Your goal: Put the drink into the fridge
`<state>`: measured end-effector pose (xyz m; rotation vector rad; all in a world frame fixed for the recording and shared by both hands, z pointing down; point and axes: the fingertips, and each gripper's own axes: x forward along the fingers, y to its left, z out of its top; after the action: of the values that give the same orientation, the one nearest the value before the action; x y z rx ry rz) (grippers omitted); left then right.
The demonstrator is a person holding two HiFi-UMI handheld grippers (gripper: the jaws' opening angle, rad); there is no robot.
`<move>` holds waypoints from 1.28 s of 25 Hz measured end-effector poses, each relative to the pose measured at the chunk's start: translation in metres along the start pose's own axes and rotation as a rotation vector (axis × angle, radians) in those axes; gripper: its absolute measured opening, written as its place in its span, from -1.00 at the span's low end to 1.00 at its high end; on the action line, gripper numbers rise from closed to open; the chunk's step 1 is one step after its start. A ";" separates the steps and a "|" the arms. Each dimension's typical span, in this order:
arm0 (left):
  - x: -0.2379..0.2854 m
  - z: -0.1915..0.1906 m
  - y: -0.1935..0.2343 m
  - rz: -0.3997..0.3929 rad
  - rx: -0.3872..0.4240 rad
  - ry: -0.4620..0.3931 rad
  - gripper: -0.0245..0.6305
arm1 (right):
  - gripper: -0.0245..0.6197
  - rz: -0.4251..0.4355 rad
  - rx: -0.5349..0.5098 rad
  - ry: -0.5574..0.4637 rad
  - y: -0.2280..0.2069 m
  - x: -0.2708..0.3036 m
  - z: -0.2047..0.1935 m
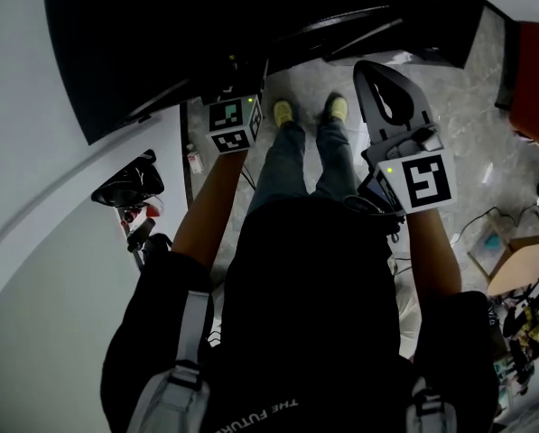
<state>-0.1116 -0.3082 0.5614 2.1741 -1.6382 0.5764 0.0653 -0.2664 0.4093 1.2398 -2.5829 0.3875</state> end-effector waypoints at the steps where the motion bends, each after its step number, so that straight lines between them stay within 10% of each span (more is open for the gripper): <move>1: -0.009 0.000 -0.006 -0.011 -0.002 0.003 0.18 | -0.88 0.001 -0.004 -0.009 -0.001 0.000 0.003; 15: -0.138 0.118 -0.108 -0.251 0.168 -0.258 0.17 | -0.88 0.025 -0.023 -0.097 -0.001 -0.027 0.051; 22: -0.178 0.176 -0.138 -0.239 0.159 -0.327 0.13 | -0.88 0.007 -0.037 -0.165 -0.008 -0.049 0.075; 32: -0.209 0.227 -0.139 -0.094 0.131 -0.473 -0.89 | -0.88 -0.008 -0.023 -0.266 -0.045 -0.090 0.110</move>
<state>-0.0044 -0.2162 0.2541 2.6159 -1.7444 0.1478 0.1438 -0.2665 0.2825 1.3760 -2.7906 0.2016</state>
